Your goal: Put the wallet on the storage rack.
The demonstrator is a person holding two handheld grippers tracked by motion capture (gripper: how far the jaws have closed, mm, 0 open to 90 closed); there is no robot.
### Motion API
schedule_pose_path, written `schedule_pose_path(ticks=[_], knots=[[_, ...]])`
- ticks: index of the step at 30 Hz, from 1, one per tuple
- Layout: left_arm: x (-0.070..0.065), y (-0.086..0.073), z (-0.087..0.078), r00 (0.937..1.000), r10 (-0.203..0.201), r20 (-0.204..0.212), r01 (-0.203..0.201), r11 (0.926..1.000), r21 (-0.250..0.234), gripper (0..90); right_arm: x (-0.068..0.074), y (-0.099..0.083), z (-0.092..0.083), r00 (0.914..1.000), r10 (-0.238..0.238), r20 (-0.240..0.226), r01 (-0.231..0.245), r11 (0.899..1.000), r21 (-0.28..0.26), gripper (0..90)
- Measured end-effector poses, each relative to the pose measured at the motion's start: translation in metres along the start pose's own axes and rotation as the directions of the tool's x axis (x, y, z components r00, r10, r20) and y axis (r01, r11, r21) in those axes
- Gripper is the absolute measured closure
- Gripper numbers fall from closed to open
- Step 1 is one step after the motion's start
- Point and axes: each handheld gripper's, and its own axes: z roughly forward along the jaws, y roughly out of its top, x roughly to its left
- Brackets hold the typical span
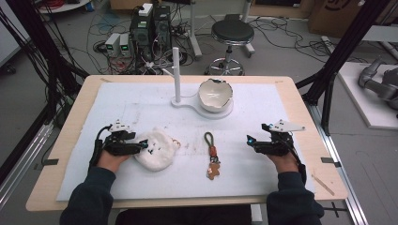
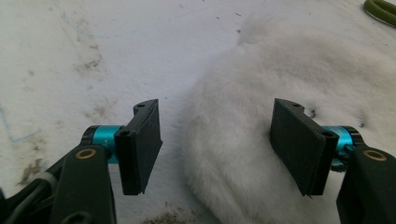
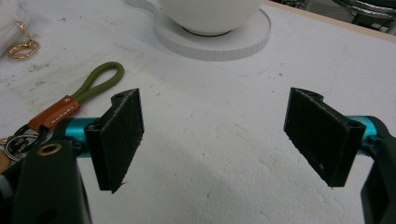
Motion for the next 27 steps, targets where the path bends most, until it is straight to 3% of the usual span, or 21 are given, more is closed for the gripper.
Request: schedule_pose_path(ticks=[4,8,10,12,14,16,20,22,23,24,27], knots=[[0.003,-0.001,0.001,0.9966,-0.031,0.077,0.03,0.9994,0.016,48.1,0.001,0.0,0.002,1.0,-0.004,-0.008,0.004,1.0,0.005,20.3],[0.006,-0.001,-0.001,0.9894,-0.084,0.119,0.081,0.9963,0.026,60.6,0.001,0.0,0.004,0.9999,-0.001,-0.016,0.001,1.0,0.018,20.3],[0.006,0.001,-0.006,0.9867,-0.087,0.138,0.088,0.9961,0.0,76.5,0.002,0.0,0.004,0.9998,-0.004,-0.02,0.004,1.0,0.019,20.3],[0.003,0.004,-0.009,0.9875,-0.079,0.137,0.083,0.9963,-0.021,79.8,0.002,0.001,0.004,0.9997,-0.002,-0.024,0.003,1.0,0.019,20.3],[0.0,0.008,-0.016,0.984,-0.075,0.162,0.09,0.992,-0.089,80.7,0.003,0.001,0.005,0.9997,-0.001,-0.026,0.002,1.0,0.018,20.3],[-0.004,0.013,-0.024,0.982,-0.062,0.178,0.092,0.9821,-0.164,81.0,0.004,0.002,0.006,0.999,0.009,-0.044,-0.009,1.0,0.014,20.5],[-0.013,0.02,-0.033,0.9802,-0.032,0.195,0.089,0.953,-0.29,81.1,0.011,0.009,0.009,0.9945,0.047,-0.093,-0.05,0.998,-0.031,20.5],[-0.018,0.022,-0.035,0.979,-0.02,0.203,0.09,0.9359,-0.341,81.2,0.018,0.013,0.013,0.9899,0.058,-0.129,-0.065,0.997,-0.049,20.5],[-0.02,0.023,-0.036,0.9778,-0.015,0.209,0.092,0.9271,-0.363,81.3,0.028,0.017,0.018,0.9834,0.052,-0.174,-0.062,0.997,-0.051,20.5],[-0.022,0.024,-0.037,0.9771,-0.006,0.213,0.09,0.9185,-0.385,81.3,0.028,0.017,0.018,0.9834,0.052,-0.174,-0.062,0.997,-0.051,20.5],[-0.03,0.028,-0.039,0.9768,0.026,0.213,0.071,0.8992,-0.432,81.3,0.044,0.022,0.028,0.973,0.04,-0.227,-0.051,0.998,-0.043,20.5]])
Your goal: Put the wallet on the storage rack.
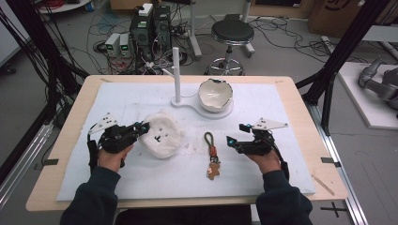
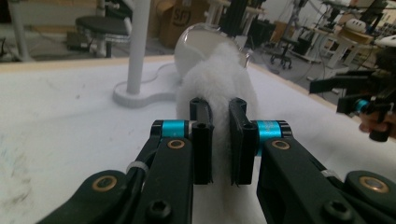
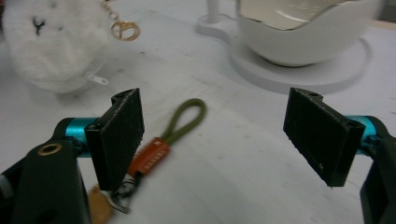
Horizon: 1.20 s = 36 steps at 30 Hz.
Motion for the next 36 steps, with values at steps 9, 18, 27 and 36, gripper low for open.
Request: schedule_pose_path(ticks=[9,18,27,36], knots=[[-0.028,0.001,0.019,0.9986,0.032,0.043,-0.029,0.9977,-0.061,81.4,0.039,0.008,0.046,0.9757,0.007,-0.219,0.003,0.999,0.046,23.1],[-0.048,0.001,0.031,0.9921,0.081,0.095,-0.075,0.9947,-0.07,81.1,0.058,0.008,0.069,0.926,0.044,-0.375,-0.019,0.997,0.072,41.0],[-0.041,-0.01,0.041,0.9924,0.042,0.116,-0.056,0.9914,0.118,79.7,0.048,0.019,0.042,0.9649,-0.042,-0.259,0.025,0.998,-0.065,74.7],[-0.035,-0.013,0.047,0.9922,0.038,0.119,-0.066,0.9659,0.25,56.2,0.043,0.023,0.031,0.9713,-0.076,-0.225,0.052,0.992,-0.114,76.6]])
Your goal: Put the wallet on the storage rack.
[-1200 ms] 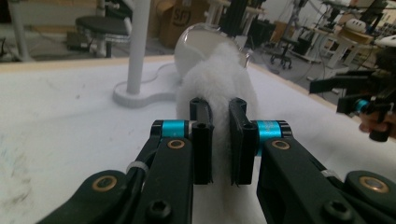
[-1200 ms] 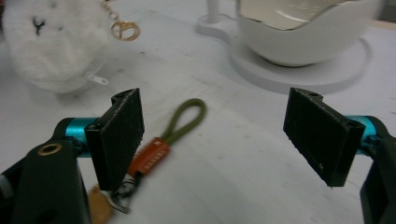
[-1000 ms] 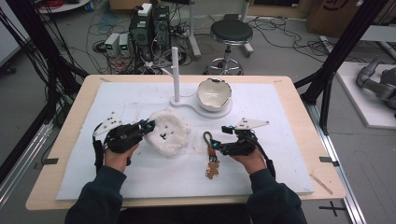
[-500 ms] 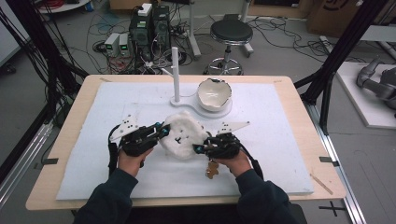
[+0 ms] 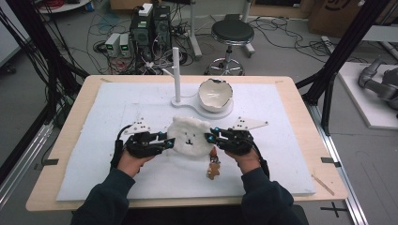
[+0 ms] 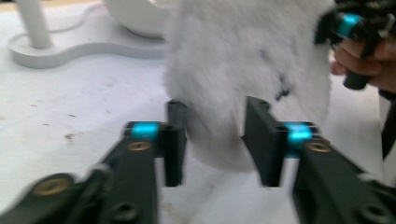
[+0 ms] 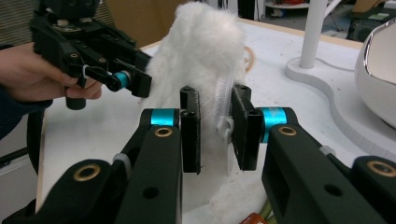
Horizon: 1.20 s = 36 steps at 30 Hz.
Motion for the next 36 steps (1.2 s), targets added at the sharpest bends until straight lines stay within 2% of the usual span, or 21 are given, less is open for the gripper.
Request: schedule_pose_path(ticks=[5,8,9,11,13,14,15,17,18,20,21,22,23,25,26,29,31,32,33,34,36], knots=[[0.008,0.008,-0.014,0.9998,0.014,-0.012,-0.015,0.9954,-0.094,46.5,0.001,0.001,0.001,0.9995,-0.01,-0.029,0.011,1.0,0.024,76.9],[0.01,0.012,-0.018,0.9993,0.038,-0.002,-0.038,0.9892,-0.141,43.4,0.003,0.0,0.005,0.996,-0.009,-0.089,0.014,0.999,0.051,76.9],[0.01,0.012,-0.019,0.9989,0.046,0.006,-0.045,0.9874,-0.152,41.8,0.007,0.0,0.009,0.9912,-0.023,-0.13,0.033,0.997,0.071,76.9],[0.011,0.011,-0.017,0.9983,0.045,0.037,-0.039,0.9882,-0.148,41.8,0.009,0.0,0.011,0.9887,-0.028,-0.147,0.04,0.996,0.077,76.9],[0.01,0.01,-0.012,0.9964,0.036,0.077,-0.027,0.9937,-0.108,44.2,0.013,0.001,0.012,0.9843,-0.032,-0.174,0.046,0.996,0.078,76.8],[0.009,0.009,-0.01,0.9941,0.034,0.104,-0.024,0.9956,-0.09,48.1,0.013,0.002,0.013,0.9823,-0.041,-0.183,0.055,0.996,0.07,76.8],[0.008,0.007,-0.008,0.9911,0.032,0.13,-0.023,0.9972,-0.071,57.2,0.014,0.003,0.013,0.9814,-0.04,-0.188,0.054,0.996,0.072,76.8],[0.007,0.006,-0.007,0.9903,0.04,0.133,-0.035,0.9987,-0.037,73.6,0.014,0.003,0.012,0.9828,-0.042,-0.18,0.055,0.996,0.066,76.7],[0.008,0.005,-0.007,0.988,0.02,0.153,-0.015,0.9994,-0.032,76.5,0.013,0.003,0.011,0.9841,-0.035,-0.174,0.048,0.997,0.068,76.6],[0.007,0.006,-0.008,0.9876,0.011,0.157,-0.001,0.9978,-0.067,79.7,0.01,0.003,0.009,0.9878,-0.019,-0.154,0.027,0.998,0.049,74.0],[0.008,0.007,-0.01,0.9886,0.01,0.15,0.003,0.9961,-0.089,80.2,0.008,0.003,0.009,0.9908,-0.009,-0.135,0.013,0.999,0.031,67.4],[0.009,0.008,-0.013,0.9899,0.001,0.142,0.015,0.9937,-0.111,80.7,0.006,0.001,0.008,0.9975,0.011,-0.07,-0.011,1.0,-0.001,47.7],[0.01,0.008,-0.015,0.9908,-0.004,0.135,0.022,0.9914,-0.129,80.7,0.006,0.001,0.008,0.9975,0.011,-0.07,-0.011,1.0,-0.001,47.7],[0.014,0.008,-0.021,0.9922,-0.017,0.124,0.041,0.9806,-0.192,80.9,0.002,-0.001,0.008,0.9998,0.012,-0.016,-0.012,1.0,0.017,39.0],[0.015,0.008,-0.024,0.9926,-0.022,0.119,0.048,0.9745,-0.219,81.0,0.001,-0.003,0.008,0.9996,0.026,-0.008,-0.026,0.999,0.021,36.0],[0.016,0.008,-0.027,0.9893,-0.025,0.144,0.064,0.9583,-0.278,80.9,0.001,-0.007,0.014,0.9985,0.049,-0.026,-0.048,0.998,0.05,33.3],[0.014,0.008,-0.025,0.988,-0.014,0.154,0.057,0.9595,-0.276,80.9,0.003,-0.008,0.02,0.9967,0.062,-0.051,-0.059,0.997,0.059,33.4],[0.013,0.007,-0.024,0.9883,-0.008,0.152,0.049,0.9636,-0.263,80.7,0.004,-0.008,0.022,0.9938,0.074,-0.082,-0.069,0.996,0.058,43.0],[0.012,0.007,-0.022,0.9886,-0.001,0.15,0.039,0.9669,-0.252,80.7,0.004,-0.008,0.022,0.9938,0.074,-0.082,-0.069,0.996,0.058,43.0],[0.011,0.006,-0.02,0.9887,0.002,0.15,0.035,0.9694,-0.243,80.7,0.004,-0.007,0.022,0.9923,0.073,-0.101,-0.068,0.996,0.051,50.8],[0.01,0.005,-0.018,0.9893,0.004,0.146,0.03,0.9729,-0.229,80.5,0.005,-0.006,0.019,0.9938,0.046,-0.101,-0.043,0.999,0.026,67.1]])
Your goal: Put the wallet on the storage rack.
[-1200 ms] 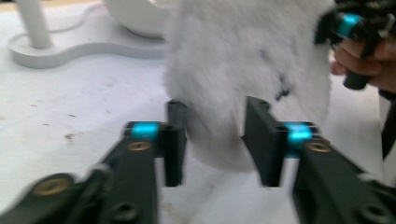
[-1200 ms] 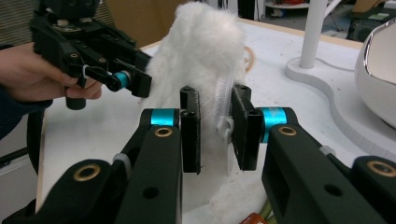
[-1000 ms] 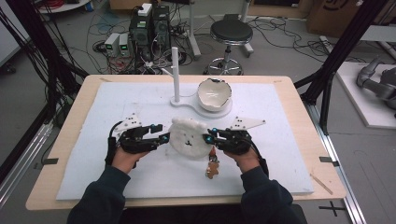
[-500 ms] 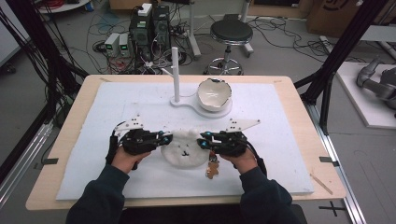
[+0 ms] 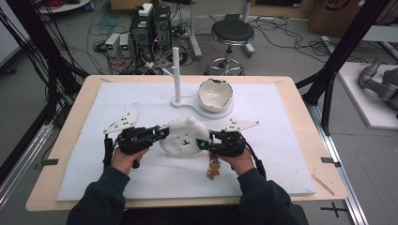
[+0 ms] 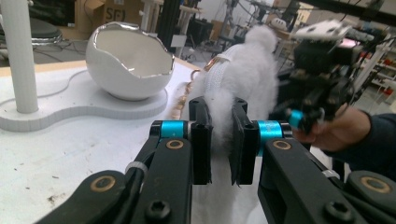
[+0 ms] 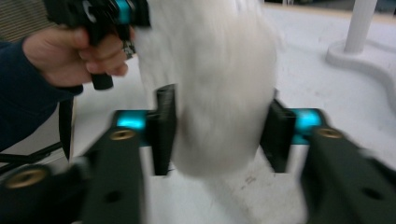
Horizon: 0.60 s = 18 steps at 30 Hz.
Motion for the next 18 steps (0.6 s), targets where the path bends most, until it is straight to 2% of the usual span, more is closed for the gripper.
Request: schedule_pose_path(ticks=[2,3,6,8,10,12,14,18], knots=[[-0.001,-0.001,0.001,0.9999,0.016,-0.007,-0.016,0.9993,0.034,80.1,-0.001,0.003,-0.008,0.9997,-0.02,0.013,0.021,0.999,-0.042,74.9],[-0.002,-0.001,0.003,0.9997,0.022,-0.01,-0.021,0.9981,0.057,80.0,-0.001,0.004,-0.01,0.9995,-0.023,0.024,0.024,0.999,-0.048,75.4],[-0.004,-0.004,0.008,0.9988,0.043,-0.022,-0.04,0.991,0.128,79.9,-0.002,0.005,-0.012,0.9985,-0.03,0.045,0.032,0.998,-0.044,76.2],[-0.004,-0.005,0.009,0.9982,0.047,-0.037,-0.041,0.9888,0.143,78.2,-0.003,0.005,-0.012,0.9973,-0.045,0.058,0.047,0.998,-0.032,77.1],[-0.004,-0.005,0.008,0.9958,0.064,-0.065,-0.054,0.9869,0.152,73.9,-0.002,0.007,-0.013,0.9955,-0.065,0.069,0.066,0.998,-0.021,77.5],[-0.001,-0.004,0.004,0.9895,0.086,-0.116,-0.067,0.9856,0.155,70.3,-0.001,0.01,-0.014,0.9923,-0.089,0.087,0.09,0.996,-0.013,77.8],[0.004,-0.002,-0.003,0.9858,0.067,-0.154,-0.046,0.9894,0.138,62.2,-0.003,0.016,-0.018,0.9856,-0.121,0.119,0.124,0.992,-0.023,77.9],[0.015,0.001,-0.018,0.9707,0.037,-0.237,-0.015,0.9956,0.093,45.0,-0.009,0.033,-0.027,0.9742,-0.154,0.165,0.161,0.986,-0.035,78.0]])
